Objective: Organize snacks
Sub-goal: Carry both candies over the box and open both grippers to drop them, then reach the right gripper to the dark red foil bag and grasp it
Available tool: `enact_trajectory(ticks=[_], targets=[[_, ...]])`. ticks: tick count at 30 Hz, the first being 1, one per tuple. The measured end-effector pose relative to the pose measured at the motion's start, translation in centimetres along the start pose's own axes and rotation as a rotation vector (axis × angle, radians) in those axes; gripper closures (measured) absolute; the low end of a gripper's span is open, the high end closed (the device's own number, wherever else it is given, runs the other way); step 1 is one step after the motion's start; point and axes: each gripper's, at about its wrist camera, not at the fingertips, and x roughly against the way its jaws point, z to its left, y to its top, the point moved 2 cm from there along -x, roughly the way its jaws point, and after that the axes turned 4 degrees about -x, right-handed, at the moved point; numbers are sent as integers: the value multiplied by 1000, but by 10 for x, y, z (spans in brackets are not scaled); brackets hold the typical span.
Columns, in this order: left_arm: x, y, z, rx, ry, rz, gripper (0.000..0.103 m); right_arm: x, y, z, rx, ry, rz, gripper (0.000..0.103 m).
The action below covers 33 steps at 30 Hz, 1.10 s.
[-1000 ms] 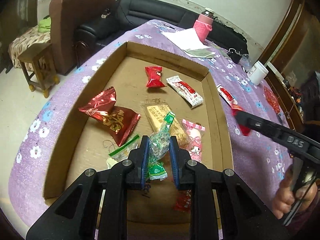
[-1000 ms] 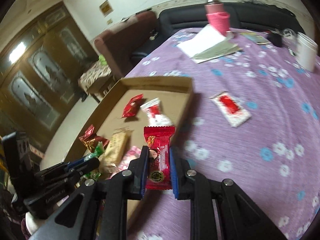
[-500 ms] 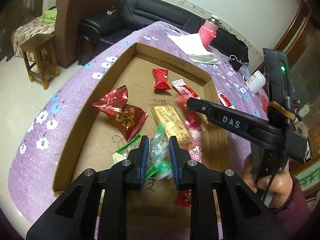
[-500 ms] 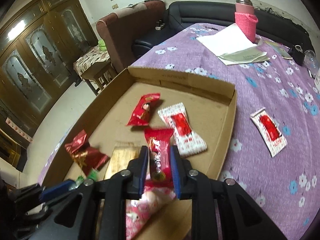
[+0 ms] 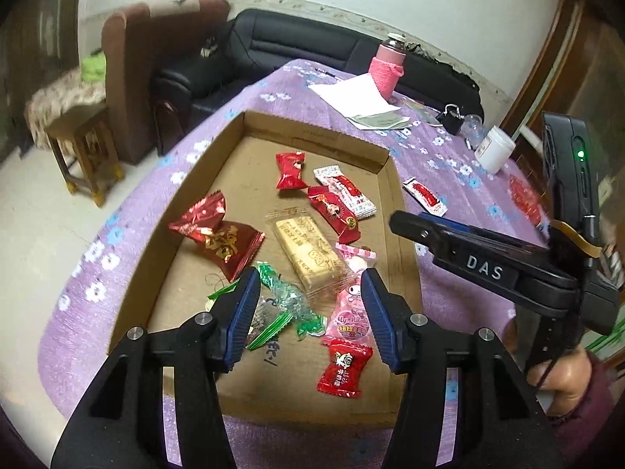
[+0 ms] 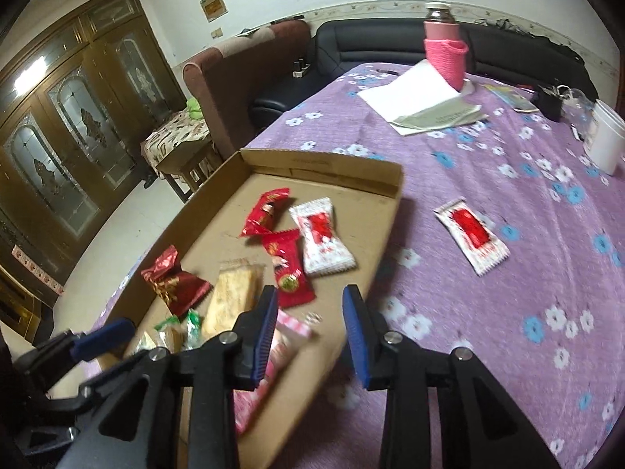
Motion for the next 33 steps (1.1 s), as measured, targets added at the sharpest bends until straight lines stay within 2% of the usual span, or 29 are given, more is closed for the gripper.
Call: enact_trajectory(ticks=[3,7,17,28,33], targets=[[5,-1,-14,-57,56,-22,49,9,-6,-8,0,-19,-14,65],[11,-4,-35,-138,120,-48,49,20,-14,-23,-16,-37,-30,52],[13,-7,-76,-256,159,-54,49,47,-27,-64,-81,-58,-68,52],[4,-12,-113,-334,150,-18,49,63,-41,-116,-169,-72,-82,52],[-5,-13,-130,-321,50,32,49,80,-48,-151,-215,-99,-103,52]])
